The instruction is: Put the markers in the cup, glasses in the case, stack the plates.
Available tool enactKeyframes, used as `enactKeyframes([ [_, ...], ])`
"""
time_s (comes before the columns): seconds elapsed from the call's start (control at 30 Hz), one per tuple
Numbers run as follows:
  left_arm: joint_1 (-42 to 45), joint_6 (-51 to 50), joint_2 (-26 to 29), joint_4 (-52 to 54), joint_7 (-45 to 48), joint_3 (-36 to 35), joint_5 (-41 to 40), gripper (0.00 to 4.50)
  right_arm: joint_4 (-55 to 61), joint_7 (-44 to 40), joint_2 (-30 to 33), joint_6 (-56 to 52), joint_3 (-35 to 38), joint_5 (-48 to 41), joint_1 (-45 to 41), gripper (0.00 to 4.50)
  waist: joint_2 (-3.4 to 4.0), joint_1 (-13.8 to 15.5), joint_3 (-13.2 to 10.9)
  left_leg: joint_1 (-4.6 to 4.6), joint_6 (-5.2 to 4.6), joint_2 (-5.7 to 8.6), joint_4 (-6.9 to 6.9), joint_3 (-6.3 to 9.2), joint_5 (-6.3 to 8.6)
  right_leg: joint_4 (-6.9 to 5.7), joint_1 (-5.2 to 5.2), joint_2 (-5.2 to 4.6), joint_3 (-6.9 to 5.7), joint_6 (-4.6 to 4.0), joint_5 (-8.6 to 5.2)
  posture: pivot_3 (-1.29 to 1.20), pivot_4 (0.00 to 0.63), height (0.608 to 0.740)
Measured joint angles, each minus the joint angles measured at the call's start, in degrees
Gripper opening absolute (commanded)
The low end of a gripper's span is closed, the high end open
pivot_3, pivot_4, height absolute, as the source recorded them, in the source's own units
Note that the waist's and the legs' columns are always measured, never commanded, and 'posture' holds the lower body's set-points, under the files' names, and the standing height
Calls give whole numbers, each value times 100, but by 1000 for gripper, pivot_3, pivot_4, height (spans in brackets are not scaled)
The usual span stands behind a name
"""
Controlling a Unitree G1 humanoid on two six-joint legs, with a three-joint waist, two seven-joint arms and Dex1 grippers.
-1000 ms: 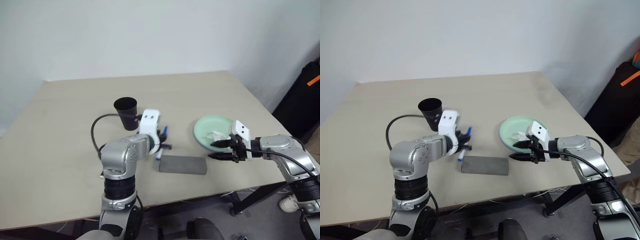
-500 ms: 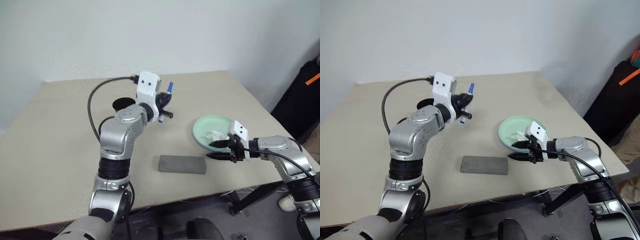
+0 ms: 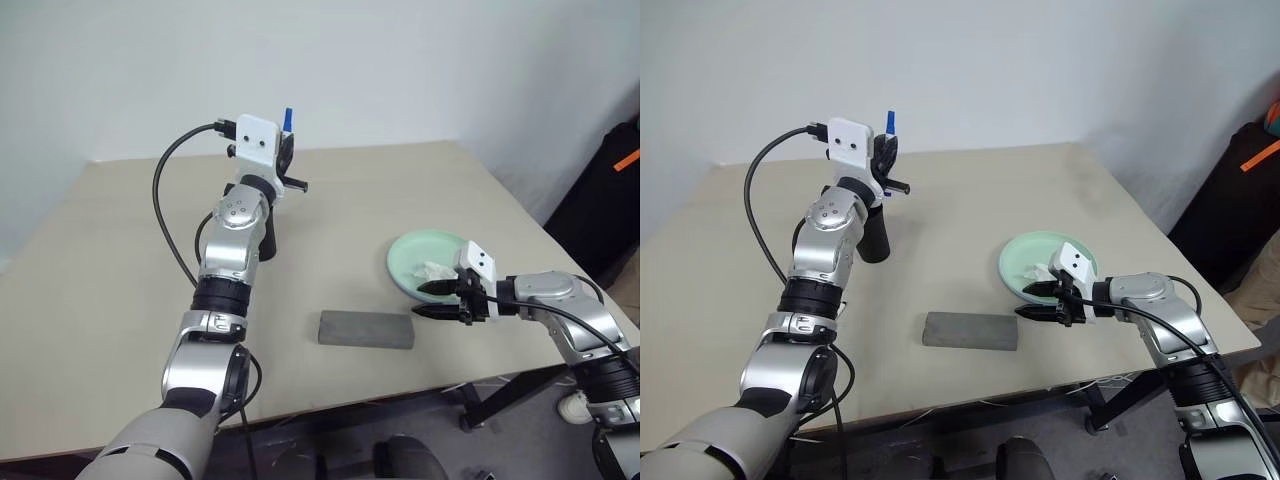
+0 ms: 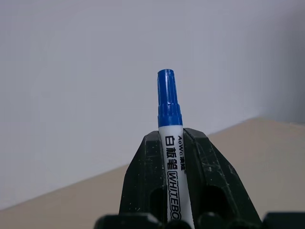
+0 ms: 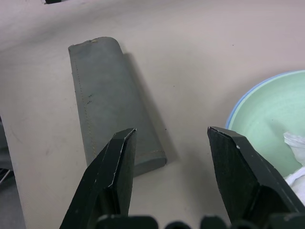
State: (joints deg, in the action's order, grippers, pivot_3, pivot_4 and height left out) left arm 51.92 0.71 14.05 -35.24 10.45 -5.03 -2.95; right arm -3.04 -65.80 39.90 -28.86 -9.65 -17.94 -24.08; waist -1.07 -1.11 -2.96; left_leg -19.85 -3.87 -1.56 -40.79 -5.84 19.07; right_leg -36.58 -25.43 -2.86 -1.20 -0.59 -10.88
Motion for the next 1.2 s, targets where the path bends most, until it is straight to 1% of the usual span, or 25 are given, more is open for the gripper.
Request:
enactKeyframes([
  [0.1,8,367,44,-320,-46,-60,2,316,0,2,2,0,4,0,12,2577,0,0,0,-2,0,0,0,0,1,0,-1,0,-2,-6,4,0,0,740],
  [0.27,8,676,161,-565,-75,-110,-6,316,1,1,11,0,15,-1,22,2577,0,-1,0,-2,1,0,0,0,1,1,0,0,-4,-8,7,0,0,740],
  [0.5,-25,709,268,-569,-117,-303,-35,316,18,1,11,-7,15,-4,35,2577,0,-1,0,-2,1,0,0,1,0,0,0,0,-6,-8,8,0,0,740],
  [0.7,-272,652,328,-618,-113,-470,-91,316,23,1,12,-39,15,-6,35,2577,0,-6,0,-1,2,0,-1,1,0,-2,0,0,-7,-8,8,0,0,740],
  [1.1,-347,657,394,-738,-47,-507,-150,316,56,14,12,-109,16,-7,35,2577,-1,-3,1,-1,3,1,-2,0,0,-2,0,-1,-8,-10,9,0,0,740],
  [1.2,-359,657,393,-819,-51,-509,-168,1133,131,18,12,-126,15,-8,35,2577,-1,-3,1,-1,3,1,-1,0,0,-2,0,-1,-8,-11,10,0,0,740],
])
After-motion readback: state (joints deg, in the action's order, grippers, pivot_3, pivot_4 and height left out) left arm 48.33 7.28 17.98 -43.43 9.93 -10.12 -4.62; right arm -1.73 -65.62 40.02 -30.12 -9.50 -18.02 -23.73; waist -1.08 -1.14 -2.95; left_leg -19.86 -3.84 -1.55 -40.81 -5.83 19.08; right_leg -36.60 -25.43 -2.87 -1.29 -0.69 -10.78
